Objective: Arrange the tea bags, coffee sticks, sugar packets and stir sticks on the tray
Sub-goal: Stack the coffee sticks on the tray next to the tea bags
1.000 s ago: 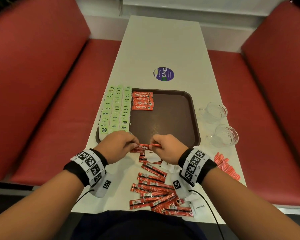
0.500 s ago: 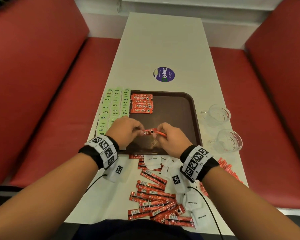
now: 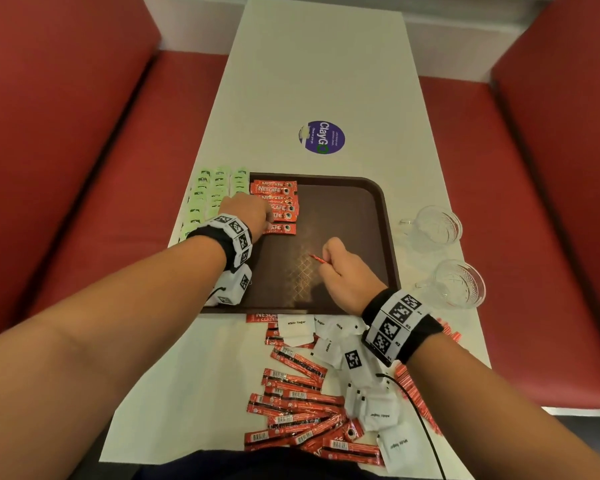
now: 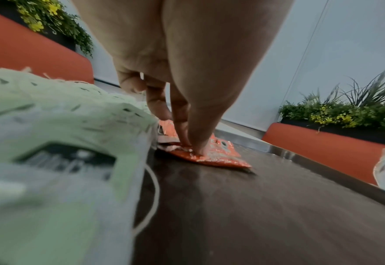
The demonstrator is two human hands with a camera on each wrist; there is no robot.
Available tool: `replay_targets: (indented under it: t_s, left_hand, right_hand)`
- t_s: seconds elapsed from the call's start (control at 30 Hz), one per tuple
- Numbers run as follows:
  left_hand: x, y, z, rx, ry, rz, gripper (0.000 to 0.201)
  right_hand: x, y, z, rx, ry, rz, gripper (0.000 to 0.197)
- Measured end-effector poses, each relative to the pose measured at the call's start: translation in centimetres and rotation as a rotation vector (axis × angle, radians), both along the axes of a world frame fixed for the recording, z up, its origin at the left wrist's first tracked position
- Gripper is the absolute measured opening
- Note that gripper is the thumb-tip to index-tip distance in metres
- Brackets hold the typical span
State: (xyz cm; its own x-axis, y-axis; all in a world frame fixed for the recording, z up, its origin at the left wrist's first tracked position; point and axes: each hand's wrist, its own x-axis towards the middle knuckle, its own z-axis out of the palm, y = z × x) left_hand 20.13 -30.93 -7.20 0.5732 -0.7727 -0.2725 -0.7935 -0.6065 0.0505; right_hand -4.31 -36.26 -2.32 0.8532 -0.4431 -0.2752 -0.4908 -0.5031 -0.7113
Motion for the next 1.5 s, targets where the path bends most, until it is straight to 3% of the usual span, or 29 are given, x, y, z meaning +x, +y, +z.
replay_targets:
  t_s: [0.13, 0.3, 0.63, 0.77, 0.9, 0.97, 1.07, 1.17, 1.43, 1.5]
  left_hand:
    - [0.4, -0.6, -0.5, -0.051, 0.023, 0.01, 0.016]
    - [0.2, -1.1, -0.6, -0.027, 0.013, -0.076, 0.041]
    - [0.1, -1.7, 0.5, 0.011, 0.022, -0.11, 0.032]
    - [-0.6, -1.2, 1.7, -0.203, 0.058, -0.132, 0.032]
    - [-3.5, 0.4, 4.1, -0.508, 0.447, -0.245, 0.039]
    - [-4.8, 1.3, 4.8, -0.487, 0.582, -0.347, 0.043]
    - [-5.8, 2.1, 4.3, -0.432, 0.492, -0.433, 0.027]
    - [-5.2, 2.6, 3.7, -0.447, 0.409, -0.389, 0.018]
    - [-4.3, 2.9, 3.5, -0.211, 0.399, -0.375, 0.011]
    - [-3.7, 2.6, 3.4, -0.183, 0.342, -0.306, 0.008]
  right_hand:
    - [0.2, 0.0, -0.4, 0.017, 0.004, 0.003, 0.006]
    - [0.4, -0.2, -0.8, 0.038, 0.004, -0.003, 0.005]
    - [0.9, -0.5, -0.6, 0.015, 0.031, -0.028, 0.004]
    - [1.2, -1.2, -0.8, -0.022, 0.076, -0.023, 0.001]
    - [1.4, -1.6, -0.5, 0.022, 0.097, -0.037, 0.006]
    - [1.6, -1.7, -0.4, 0.03, 0.085, -0.034, 0.009]
    - [1.8, -1.7, -0.5, -0.002, 0.055, -0.006, 0.009]
    - [2.0, -1.8, -0.7, -0.065, 0.052, -0.011, 0.009]
    - [2.1, -2.1, -1.1, -0.15, 0.042, -0.072, 0.009]
    - [1.7, -2.1, -1.3, -0.124, 0.051, -0.098, 0.019]
